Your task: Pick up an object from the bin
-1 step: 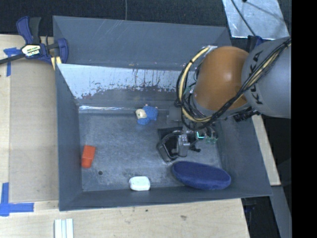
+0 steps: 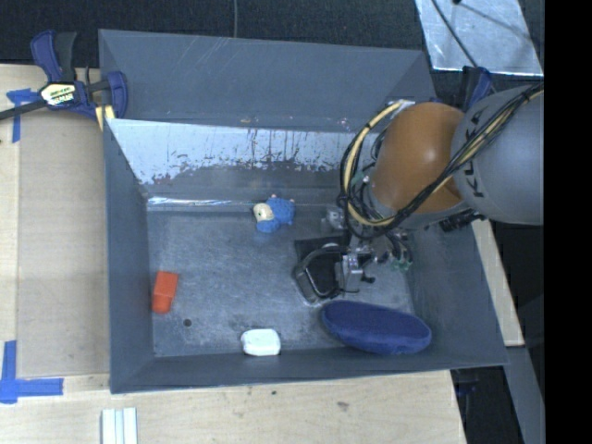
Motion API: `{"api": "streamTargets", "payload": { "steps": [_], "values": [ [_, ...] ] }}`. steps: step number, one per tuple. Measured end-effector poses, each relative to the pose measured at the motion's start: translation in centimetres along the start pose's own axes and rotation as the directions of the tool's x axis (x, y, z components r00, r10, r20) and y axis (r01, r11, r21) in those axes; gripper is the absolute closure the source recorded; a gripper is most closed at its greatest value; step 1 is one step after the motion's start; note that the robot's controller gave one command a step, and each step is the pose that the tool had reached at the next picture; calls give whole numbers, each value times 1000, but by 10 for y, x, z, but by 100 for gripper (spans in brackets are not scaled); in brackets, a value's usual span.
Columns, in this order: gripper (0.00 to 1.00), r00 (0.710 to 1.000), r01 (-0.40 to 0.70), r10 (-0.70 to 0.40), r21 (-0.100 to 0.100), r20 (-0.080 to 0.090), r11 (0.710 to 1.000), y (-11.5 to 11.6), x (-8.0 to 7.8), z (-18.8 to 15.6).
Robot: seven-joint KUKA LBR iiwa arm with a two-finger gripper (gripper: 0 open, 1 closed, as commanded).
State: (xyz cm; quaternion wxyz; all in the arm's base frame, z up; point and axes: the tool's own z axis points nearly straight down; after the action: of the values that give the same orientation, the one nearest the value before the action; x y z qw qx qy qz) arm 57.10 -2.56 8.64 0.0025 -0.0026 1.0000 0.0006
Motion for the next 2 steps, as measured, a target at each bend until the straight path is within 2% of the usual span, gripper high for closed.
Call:
{"api": "streamTargets", "payload": {
  "steps": [1, 2],
  "values": [
    [100, 1000, -3, 3, 1, 13, 1000, -1, -4, -4],
    [100, 1000, 12, -12, 2, 0, 1000, 3, 19, -108]
  ]
}}
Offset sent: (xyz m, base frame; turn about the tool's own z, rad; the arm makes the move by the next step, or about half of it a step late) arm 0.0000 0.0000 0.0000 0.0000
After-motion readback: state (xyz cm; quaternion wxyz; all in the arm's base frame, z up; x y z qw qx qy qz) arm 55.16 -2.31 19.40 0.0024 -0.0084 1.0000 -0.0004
